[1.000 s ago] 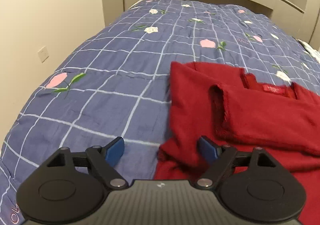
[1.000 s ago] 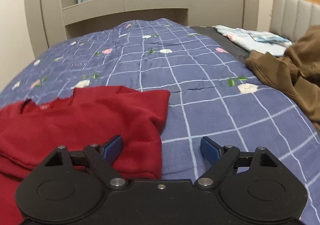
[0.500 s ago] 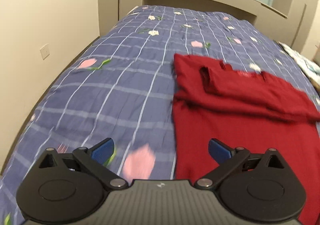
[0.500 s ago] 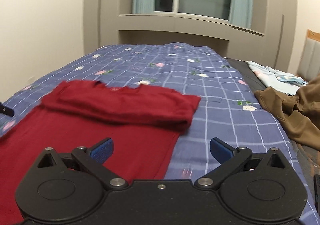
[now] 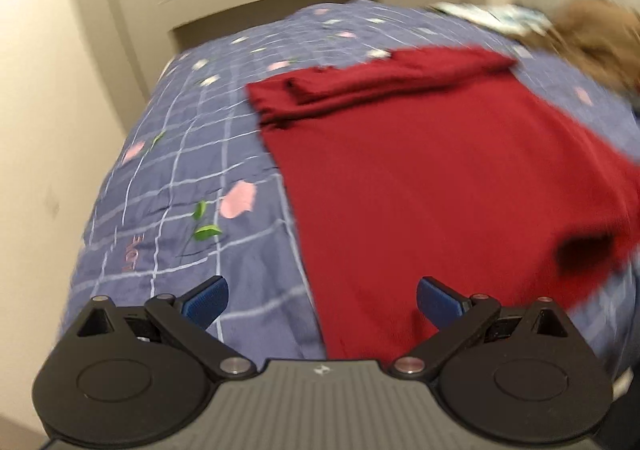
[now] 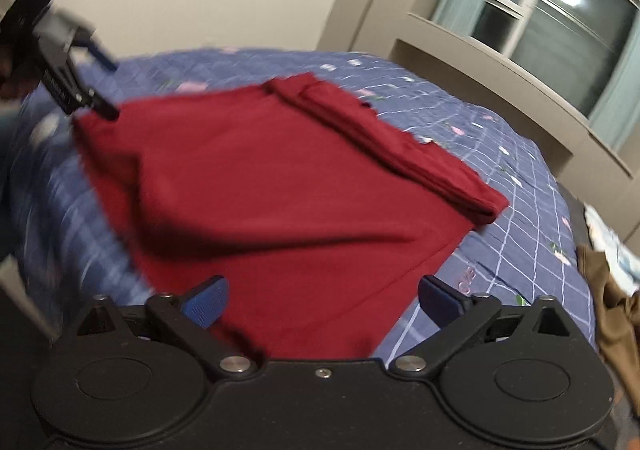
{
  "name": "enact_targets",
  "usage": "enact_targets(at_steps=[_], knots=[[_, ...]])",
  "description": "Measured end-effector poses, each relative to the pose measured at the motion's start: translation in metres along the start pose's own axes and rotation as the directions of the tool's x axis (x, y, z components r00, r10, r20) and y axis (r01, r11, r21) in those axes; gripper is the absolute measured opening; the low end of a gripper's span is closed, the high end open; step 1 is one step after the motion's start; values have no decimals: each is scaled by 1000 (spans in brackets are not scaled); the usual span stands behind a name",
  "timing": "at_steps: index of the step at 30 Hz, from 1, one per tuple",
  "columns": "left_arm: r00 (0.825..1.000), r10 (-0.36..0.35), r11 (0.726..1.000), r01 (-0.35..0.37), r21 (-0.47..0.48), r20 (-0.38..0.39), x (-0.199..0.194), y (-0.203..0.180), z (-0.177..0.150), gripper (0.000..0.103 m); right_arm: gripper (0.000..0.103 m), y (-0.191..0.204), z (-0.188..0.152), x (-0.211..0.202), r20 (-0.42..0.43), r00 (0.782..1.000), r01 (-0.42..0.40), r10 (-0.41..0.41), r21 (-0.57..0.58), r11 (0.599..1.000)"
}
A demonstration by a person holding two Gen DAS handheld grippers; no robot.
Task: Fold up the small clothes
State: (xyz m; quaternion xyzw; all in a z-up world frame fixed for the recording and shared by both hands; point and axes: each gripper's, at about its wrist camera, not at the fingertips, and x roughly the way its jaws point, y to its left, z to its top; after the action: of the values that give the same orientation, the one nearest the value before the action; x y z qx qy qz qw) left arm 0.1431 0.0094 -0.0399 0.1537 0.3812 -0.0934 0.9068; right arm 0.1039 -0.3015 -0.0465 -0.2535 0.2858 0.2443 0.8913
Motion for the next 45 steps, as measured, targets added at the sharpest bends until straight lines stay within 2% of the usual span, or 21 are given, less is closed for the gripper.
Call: enact_targets(at_steps=[2, 4, 7, 9, 12, 14, 18, 23, 25, 28, 30, 31, 34, 38, 42, 45], knots=[[1000, 14, 998, -13, 61, -7, -5, -11, -8, 102, 89, 8, -4, -5, -7, 1000, -14, 14, -6, 1000], [1000, 8, 997, -7, 78, -12, -9, -17, -16, 102, 79, 17, -8, -10, -10, 1000, -17, 17, -26, 1000], [1000, 0, 999, 1, 52, -22, -13, -15, -23, 102, 47, 27, -15, -13, -25, 999, 23, -24, -71, 997], [1000, -3, 1000, 4, 30, -26, -15, -13, -25, 102, 12, 28, -17, -13, -40, 999, 14, -17, -80, 997], [1000, -7, 1000, 7, 16, -30, -16, -11, -26, 102, 4, 27, -21, -22, -27, 1000, -4, 2, -80, 997], [999, -10, 1000, 11, 16, -32, -17, -10, -26, 102, 4, 25, -24, -33, -14, 1000, 21, -23, -76, 997], [999, -21, 1000, 21, 10, -46, -14, -8, -30, 102, 3, 8, -34, -47, -45, 995, 92, -93, -26, 995], [998, -32, 999, 32, -11, -57, -15, -5, -34, 102, 3, 2, -54, -52, -103, 990, 93, -94, -17, 996], [997, -37, 999, 36, -12, -69, -16, -6, -36, 102, 8, 3, -60, -52, -125, 989, 83, -84, -15, 996], [996, -42, 998, 45, 34, -77, -23, -6, -41, 102, 32, 1, -62, -60, -114, 992, 51, -50, 10, 999], [997, -43, 994, 49, 93, -68, -30, -6, -45, 102, 65, 1, -58, -67, -85, 995, 44, -44, 7, 999], [997, -40, 992, 46, 117, -60, -32, -7, -46, 102, 68, 4, -54, -68, -69, 997, 40, -40, -3, 999], [1000, -13, 981, 17, 194, -26, -35, -12, -46, 102, 69, 14, -48, -62, -59, 998, 27, -31, -73, 997], [999, 31, 938, -35, 344, 16, -30, -28, -50, 102, 69, 33, -48, -46, -58, 998, 16, -27, -183, 983], [996, 72, 897, -91, 433, 60, -22, -42, -55, 103, 69, 41, -48, -35, -32, 996, 71, -79, -206, 976], [991, 96, 879, -129, 459, 96, -19, -47, -55, 103, 67, 43, -48, -27, -1, 991, 130, -133, -198, 972]])
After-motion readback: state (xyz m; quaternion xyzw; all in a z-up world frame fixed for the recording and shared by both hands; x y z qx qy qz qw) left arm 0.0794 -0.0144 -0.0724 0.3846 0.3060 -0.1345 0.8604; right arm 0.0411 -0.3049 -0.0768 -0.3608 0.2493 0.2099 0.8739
